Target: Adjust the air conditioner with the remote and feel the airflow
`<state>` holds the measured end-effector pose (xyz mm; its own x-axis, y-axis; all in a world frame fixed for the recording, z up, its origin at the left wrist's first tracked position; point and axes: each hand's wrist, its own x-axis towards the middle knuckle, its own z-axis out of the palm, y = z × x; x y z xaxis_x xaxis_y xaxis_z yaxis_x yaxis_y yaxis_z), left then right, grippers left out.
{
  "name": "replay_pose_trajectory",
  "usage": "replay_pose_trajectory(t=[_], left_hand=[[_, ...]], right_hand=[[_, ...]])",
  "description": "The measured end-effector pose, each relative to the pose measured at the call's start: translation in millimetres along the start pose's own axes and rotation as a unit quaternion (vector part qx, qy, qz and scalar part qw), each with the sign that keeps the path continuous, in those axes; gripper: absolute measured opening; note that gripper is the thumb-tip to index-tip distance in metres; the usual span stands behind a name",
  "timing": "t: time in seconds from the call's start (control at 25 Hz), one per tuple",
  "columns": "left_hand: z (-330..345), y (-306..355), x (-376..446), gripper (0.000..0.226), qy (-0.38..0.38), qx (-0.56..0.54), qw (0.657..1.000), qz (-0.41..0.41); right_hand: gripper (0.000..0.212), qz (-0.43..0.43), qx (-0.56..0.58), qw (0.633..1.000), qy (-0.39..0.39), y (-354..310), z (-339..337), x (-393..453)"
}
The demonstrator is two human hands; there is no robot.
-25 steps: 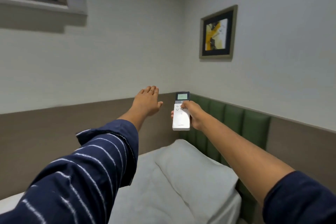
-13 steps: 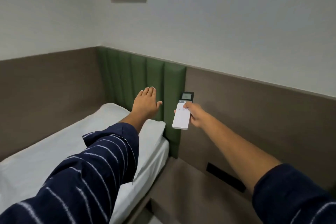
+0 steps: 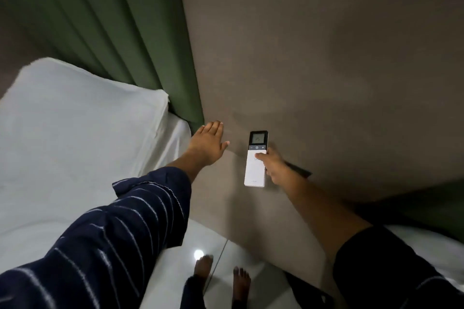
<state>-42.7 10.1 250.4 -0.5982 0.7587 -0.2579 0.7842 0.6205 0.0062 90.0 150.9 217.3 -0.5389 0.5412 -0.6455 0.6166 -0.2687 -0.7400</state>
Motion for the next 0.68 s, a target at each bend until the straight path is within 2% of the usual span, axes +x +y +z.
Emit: replay_pose_trajectory(t=[0.24,0.36,0.4,0.6,0.68], left_hand=[[175,34,70,0.067,-0.128,0.011,0.989,0.068],[248,45,72,0.068,-0.185,0.014,0.978,0.099],[267,47,72,0.068,-0.202,0.007,0.973,0.108],[304,43,64,0.067,-0.22,-0.003,0.969,0.112],[307,43,59,0.067,-0.218,-0.012,0.969,0.115]], right_hand=[[0.031,0.147,-0.045,0.986,0.066,182,7,129],[0.015,0.193,-0.057,0.976,0.086,250,12,173],[0.015,0.199,-0.06,0.973,0.097,269,16,185],[0.038,0.216,-0.046,0.969,0.109,313,32,207],[0.038,0.219,-0.049,0.968,0.112,320,36,205]])
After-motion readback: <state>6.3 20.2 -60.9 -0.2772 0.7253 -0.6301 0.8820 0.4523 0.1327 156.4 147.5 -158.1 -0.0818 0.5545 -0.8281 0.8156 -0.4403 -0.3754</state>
